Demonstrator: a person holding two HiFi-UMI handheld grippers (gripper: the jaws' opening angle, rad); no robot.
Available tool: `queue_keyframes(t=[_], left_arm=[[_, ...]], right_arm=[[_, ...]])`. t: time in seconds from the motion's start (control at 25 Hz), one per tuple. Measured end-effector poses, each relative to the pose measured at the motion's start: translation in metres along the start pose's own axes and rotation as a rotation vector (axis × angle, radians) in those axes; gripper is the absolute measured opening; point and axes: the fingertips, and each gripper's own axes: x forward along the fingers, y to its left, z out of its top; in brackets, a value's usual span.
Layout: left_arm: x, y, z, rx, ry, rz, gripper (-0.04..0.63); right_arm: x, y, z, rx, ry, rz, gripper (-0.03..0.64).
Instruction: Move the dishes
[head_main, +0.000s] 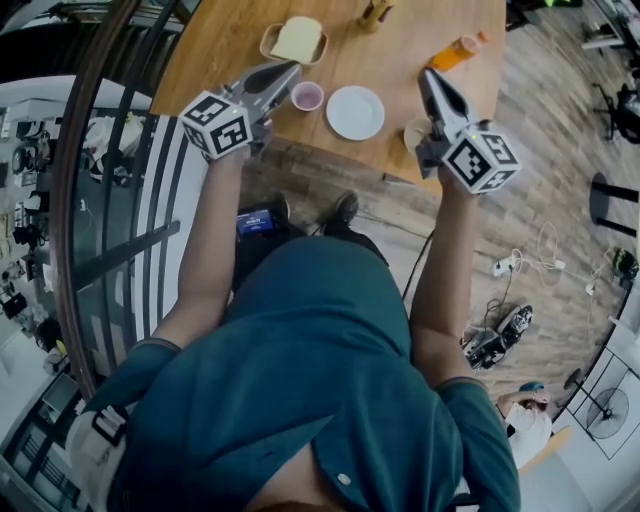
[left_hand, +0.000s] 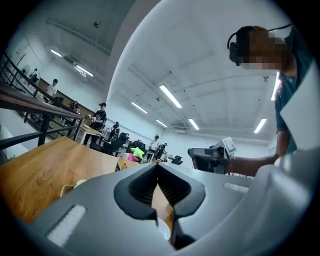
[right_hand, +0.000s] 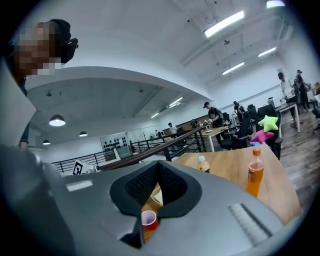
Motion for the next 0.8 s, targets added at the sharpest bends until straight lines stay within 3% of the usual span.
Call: queue_keyframes(t=[0.8], left_arm=[[-0.017, -0.008, 0.011, 0.037, 0.004, -0.032, -0.002]], right_arm=[[-0.009, 0.014, -0.003, -0.003, 0.004, -0.055, 0.009]])
